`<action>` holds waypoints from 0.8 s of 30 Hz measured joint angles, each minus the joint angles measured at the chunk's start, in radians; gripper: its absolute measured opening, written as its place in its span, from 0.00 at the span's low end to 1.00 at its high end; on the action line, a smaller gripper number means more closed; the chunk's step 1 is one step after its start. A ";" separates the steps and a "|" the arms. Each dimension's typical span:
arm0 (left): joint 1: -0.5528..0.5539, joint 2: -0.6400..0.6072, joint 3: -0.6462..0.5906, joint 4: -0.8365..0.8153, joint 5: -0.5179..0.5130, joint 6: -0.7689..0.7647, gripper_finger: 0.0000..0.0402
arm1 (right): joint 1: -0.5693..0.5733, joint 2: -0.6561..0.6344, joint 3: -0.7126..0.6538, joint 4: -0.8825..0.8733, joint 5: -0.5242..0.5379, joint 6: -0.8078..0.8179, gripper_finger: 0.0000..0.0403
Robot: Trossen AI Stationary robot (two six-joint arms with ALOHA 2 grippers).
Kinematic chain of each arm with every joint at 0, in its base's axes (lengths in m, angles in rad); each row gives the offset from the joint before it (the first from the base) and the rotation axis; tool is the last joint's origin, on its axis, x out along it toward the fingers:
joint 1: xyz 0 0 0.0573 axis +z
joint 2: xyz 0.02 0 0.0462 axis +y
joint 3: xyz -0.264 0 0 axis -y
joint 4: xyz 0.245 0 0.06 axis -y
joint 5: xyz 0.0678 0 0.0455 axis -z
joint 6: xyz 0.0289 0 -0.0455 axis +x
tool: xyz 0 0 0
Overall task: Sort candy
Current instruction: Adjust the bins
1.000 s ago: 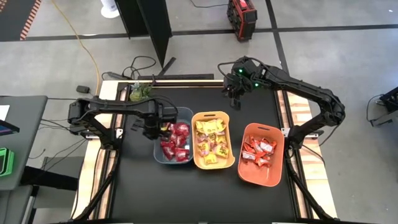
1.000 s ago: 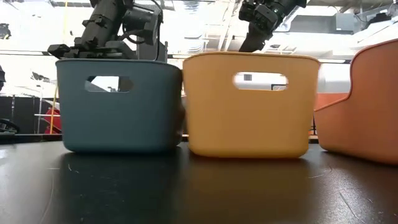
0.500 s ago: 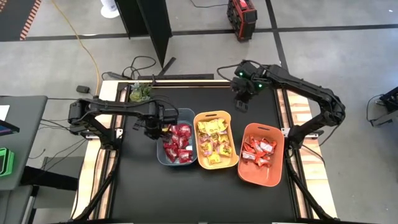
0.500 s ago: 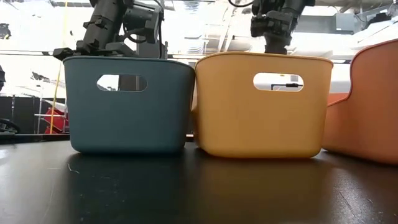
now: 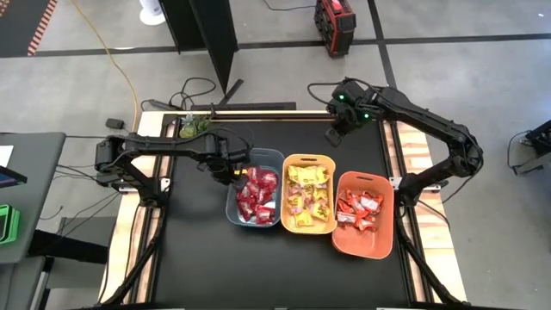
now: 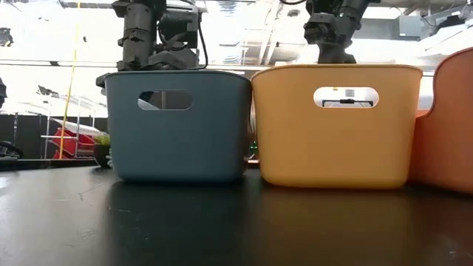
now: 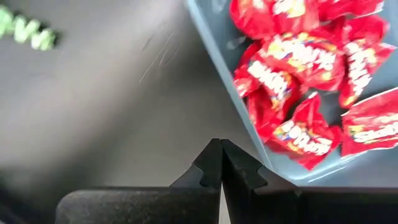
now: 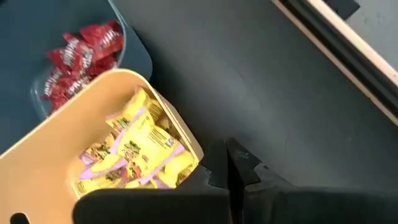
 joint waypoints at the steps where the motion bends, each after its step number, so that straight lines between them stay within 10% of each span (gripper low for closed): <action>1: 0.000 0.000 0.000 0.012 0.000 0.012 0.00 | 0.000 0.000 0.000 0.003 0.000 0.000 0.01; 24: -0.079 0.000 0.000 0.141 0.057 0.077 0.00 | 0.207 0.002 0.000 0.004 0.000 -0.224 0.00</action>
